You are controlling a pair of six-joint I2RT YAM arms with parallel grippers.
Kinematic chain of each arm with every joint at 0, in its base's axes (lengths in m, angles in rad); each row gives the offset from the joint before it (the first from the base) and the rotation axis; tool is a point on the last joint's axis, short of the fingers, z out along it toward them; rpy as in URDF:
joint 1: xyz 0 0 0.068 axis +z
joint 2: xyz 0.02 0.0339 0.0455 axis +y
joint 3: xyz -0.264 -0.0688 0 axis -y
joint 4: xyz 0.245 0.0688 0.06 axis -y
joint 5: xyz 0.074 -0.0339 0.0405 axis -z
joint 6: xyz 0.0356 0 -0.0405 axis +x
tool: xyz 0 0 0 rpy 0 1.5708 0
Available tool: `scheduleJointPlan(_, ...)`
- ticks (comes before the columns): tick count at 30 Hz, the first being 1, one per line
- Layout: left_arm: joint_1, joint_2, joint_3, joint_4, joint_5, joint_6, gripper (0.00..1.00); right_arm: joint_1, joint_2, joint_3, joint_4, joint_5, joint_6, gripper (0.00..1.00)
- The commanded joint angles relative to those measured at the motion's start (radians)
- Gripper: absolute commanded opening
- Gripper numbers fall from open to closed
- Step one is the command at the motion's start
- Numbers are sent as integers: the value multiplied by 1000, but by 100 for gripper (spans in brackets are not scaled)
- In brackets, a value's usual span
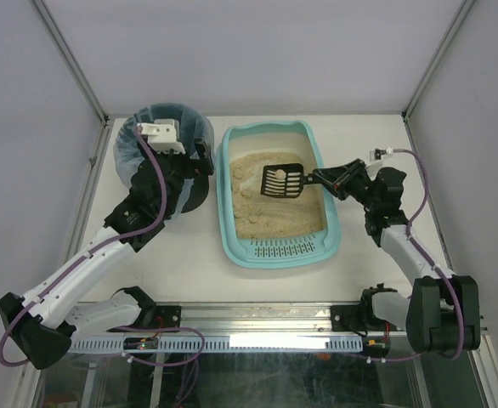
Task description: Clean the litter box
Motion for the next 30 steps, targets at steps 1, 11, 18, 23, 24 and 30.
scheduleJointPlan(1, 10, -55, -19, 87, -76, 6, 99, 62, 27, 94, 57, -29, -33, 0)
scheduleJointPlan(11, 24, -87, -30, 99, -181, -10, 99, 91, 10, 169, -58, 87, -21, 0)
scheduleJointPlan(18, 55, -140, -45, 104, -273, -37, 99, 170, 61, 403, -221, 190, -39, 0)
scheduleJointPlan(23, 78, -172, -54, 105, -316, -52, 99, 271, 173, 633, -323, 279, -101, 0)
scheduleJointPlan(24, 81, -177, -57, 110, -329, -53, 99, 290, 203, 681, -338, 294, -115, 0)
scheduleJointPlan(30, 99, -211, -84, 146, -380, -45, 99, 407, 419, 1017, -399, 341, -201, 0)
